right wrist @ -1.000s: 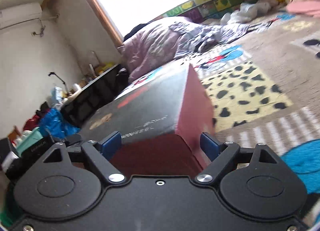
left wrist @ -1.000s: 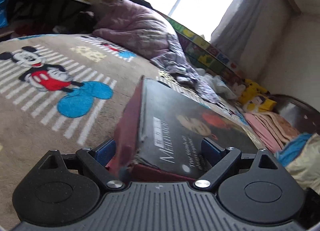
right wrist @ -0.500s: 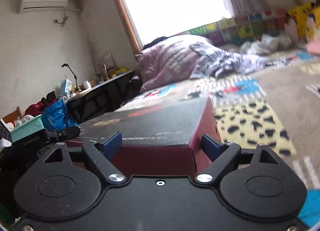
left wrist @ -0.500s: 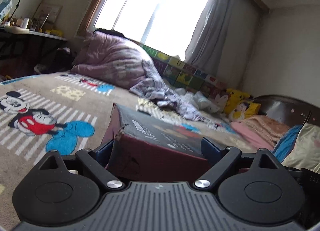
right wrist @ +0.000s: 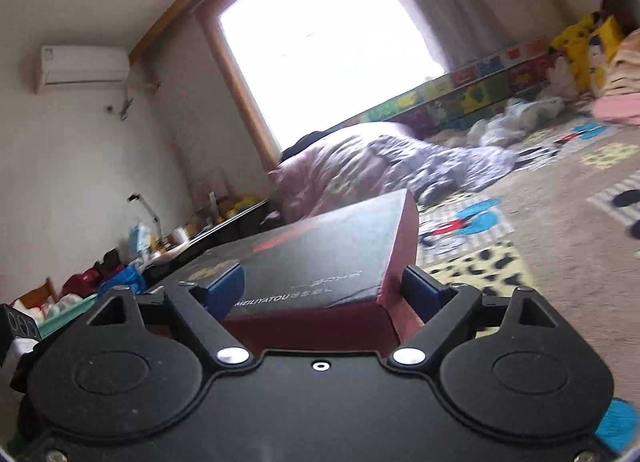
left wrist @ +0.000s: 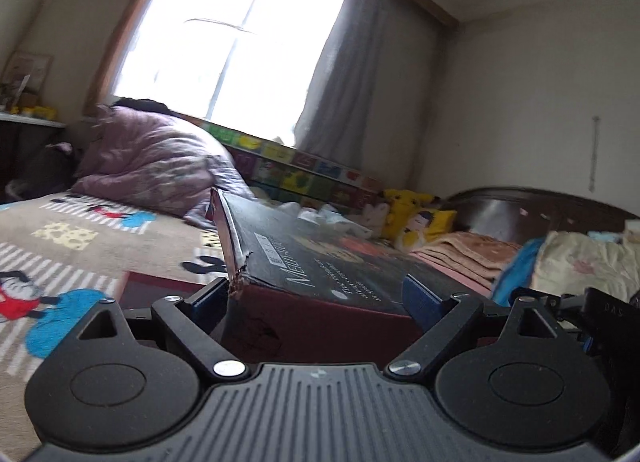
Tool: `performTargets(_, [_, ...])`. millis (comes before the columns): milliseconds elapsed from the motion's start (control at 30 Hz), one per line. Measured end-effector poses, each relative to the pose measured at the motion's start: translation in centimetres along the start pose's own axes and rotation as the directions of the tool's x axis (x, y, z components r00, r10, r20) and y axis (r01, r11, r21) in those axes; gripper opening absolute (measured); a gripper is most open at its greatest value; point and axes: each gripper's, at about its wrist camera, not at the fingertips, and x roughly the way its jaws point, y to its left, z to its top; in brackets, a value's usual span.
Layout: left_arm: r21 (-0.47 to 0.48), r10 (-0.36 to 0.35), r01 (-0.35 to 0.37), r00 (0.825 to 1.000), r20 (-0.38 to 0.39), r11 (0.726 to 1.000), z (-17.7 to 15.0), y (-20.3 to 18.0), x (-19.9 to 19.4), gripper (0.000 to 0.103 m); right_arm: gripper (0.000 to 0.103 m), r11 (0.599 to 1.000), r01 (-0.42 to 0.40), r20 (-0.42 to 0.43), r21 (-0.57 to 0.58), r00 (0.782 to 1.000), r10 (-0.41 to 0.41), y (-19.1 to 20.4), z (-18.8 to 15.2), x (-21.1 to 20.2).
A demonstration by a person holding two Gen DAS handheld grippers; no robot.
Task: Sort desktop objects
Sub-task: 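Grasp the dark lid with both grippers and lift it off the box, then lower the lid beside the box and open both grippers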
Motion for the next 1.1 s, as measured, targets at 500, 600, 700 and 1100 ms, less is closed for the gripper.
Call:
performTargets(500, [0.197,-0.244,0.295,0.938,-0.248,0.935,-7.9,-14.4,3.1,0.092,0.088,0.911,0.351,0.061,0.216,0.926,-0.371,-11.0,-0.7,-13.0])
performTargets(600, [0.174,-0.255,0.319,0.916,-0.311,0.932,-9.2,-14.7,3.9,0.092,0.088,0.876,0.410,0.013,0.253,0.904,-0.427,-12.3,-1.0,-13.2])
performTargets(700, [0.177,-0.251,0.332,0.897,-0.364,0.927,-10.5,-15.0,4.4,0.092,0.088,0.847,0.455,-0.025,0.275,0.884,-0.467,-13.4,-1.6,-13.6])
performTargets(1100, [0.140,-0.243,0.362,0.819,-0.520,0.921,-11.8,-13.0,3.4,0.092,0.091,0.748,0.647,-0.215,0.149,0.760,-0.614,-14.0,-2.8,-11.5])
